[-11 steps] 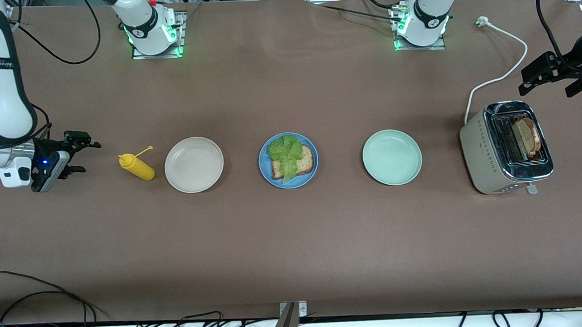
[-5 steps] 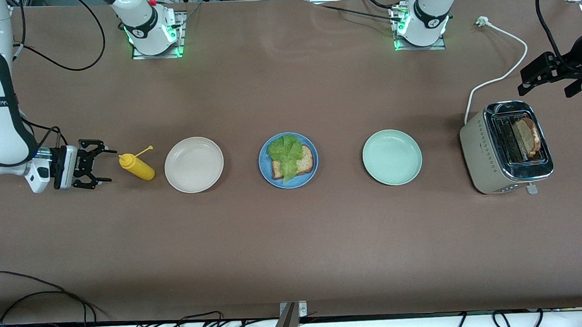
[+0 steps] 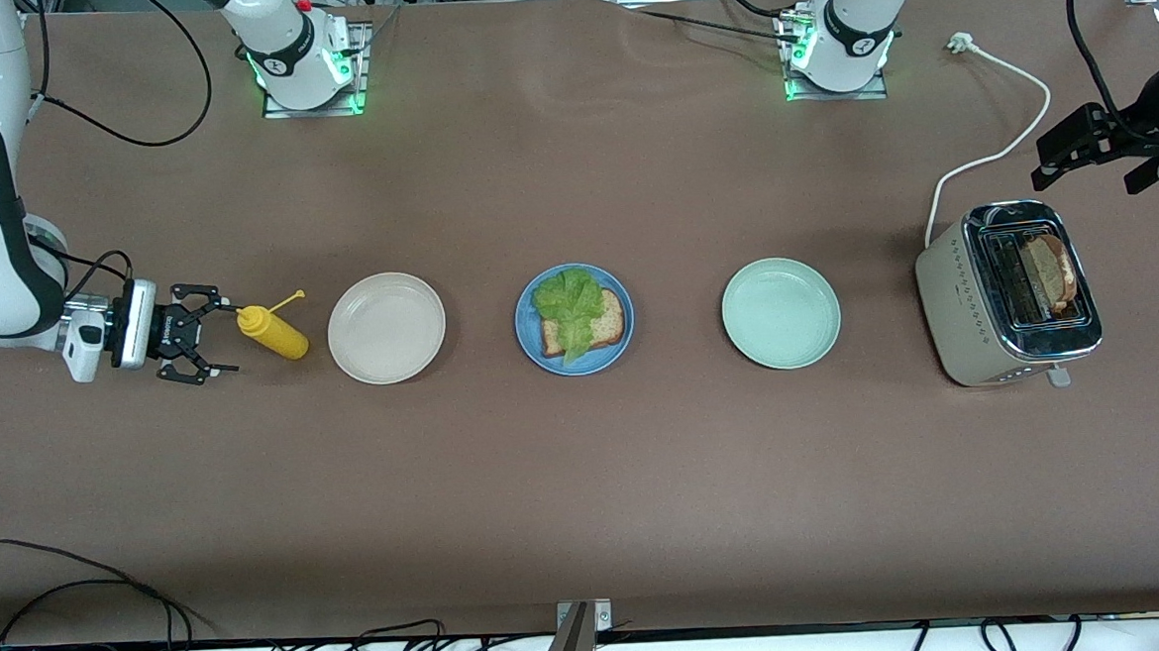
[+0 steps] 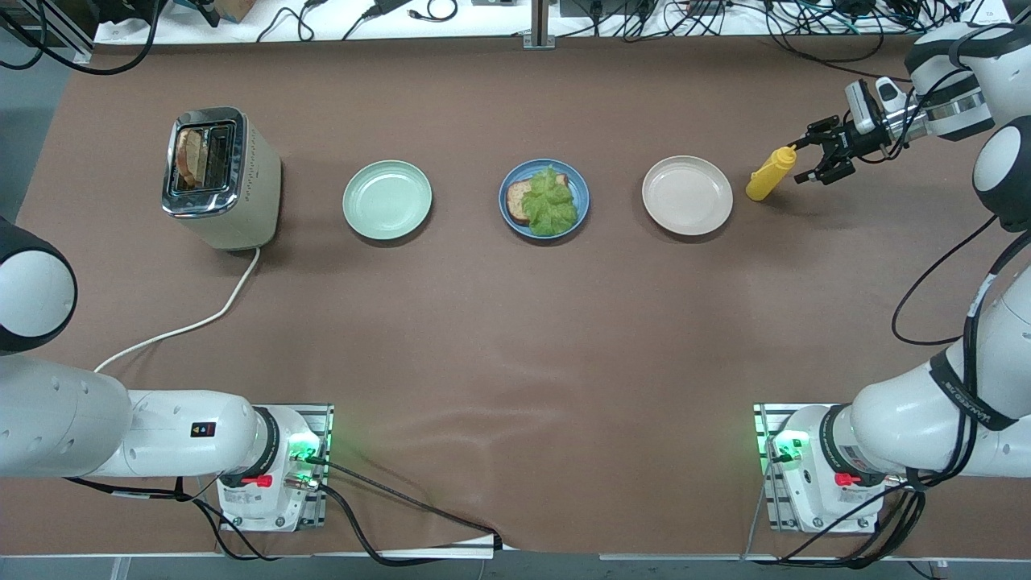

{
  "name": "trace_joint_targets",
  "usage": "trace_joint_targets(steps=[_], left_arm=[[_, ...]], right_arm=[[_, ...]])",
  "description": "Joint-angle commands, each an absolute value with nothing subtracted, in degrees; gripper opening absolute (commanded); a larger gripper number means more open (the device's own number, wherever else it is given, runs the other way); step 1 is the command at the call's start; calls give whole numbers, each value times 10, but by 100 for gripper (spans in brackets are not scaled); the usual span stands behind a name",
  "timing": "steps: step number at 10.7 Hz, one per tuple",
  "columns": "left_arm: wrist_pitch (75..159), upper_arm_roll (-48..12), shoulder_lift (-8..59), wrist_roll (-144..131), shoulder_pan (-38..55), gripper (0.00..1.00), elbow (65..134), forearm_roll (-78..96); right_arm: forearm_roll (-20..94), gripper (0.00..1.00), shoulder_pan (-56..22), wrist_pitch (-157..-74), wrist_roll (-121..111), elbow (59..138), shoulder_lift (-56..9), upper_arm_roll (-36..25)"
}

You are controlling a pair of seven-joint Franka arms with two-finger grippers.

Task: Make sandwich in blue plate with both arms
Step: 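Grasp the yellow mustard bottle upright with the right gripper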

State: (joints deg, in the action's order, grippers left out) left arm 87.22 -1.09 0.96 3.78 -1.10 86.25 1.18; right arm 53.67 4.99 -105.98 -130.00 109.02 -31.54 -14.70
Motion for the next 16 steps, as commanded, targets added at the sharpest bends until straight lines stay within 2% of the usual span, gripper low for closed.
trace_joint_targets(steps=[1,4,5,7,8,11,16], left_arm=[[868,-10,16,48,-11,100,847,26],[869,-10,16,48,-11,100,846,26],[869,-10,16,48,-11,100,846,26],[868,-11,16,48,-11,100,847,26],[869,-11,16,48,-11,100,846,26],[869,-11,16,48,-11,100,846,26],[869,-13,16,41,-11,100,846,26]], right_arm=[[558,100,58,-1013,-1340,1085,-338,-139],[569,100,58,-1005,-1373,1085,-349,-112],[569,94,58,-1005,-1373,1085,-351,-111],[569,42,58,-1006,-1370,1085,-350,-103],[568,25,57,-1007,-1364,1085,-350,-103],[556,4,55,-1013,-1358,1083,-341,-101],[376,4,56,-1008,-1112,1018,-306,-45]])
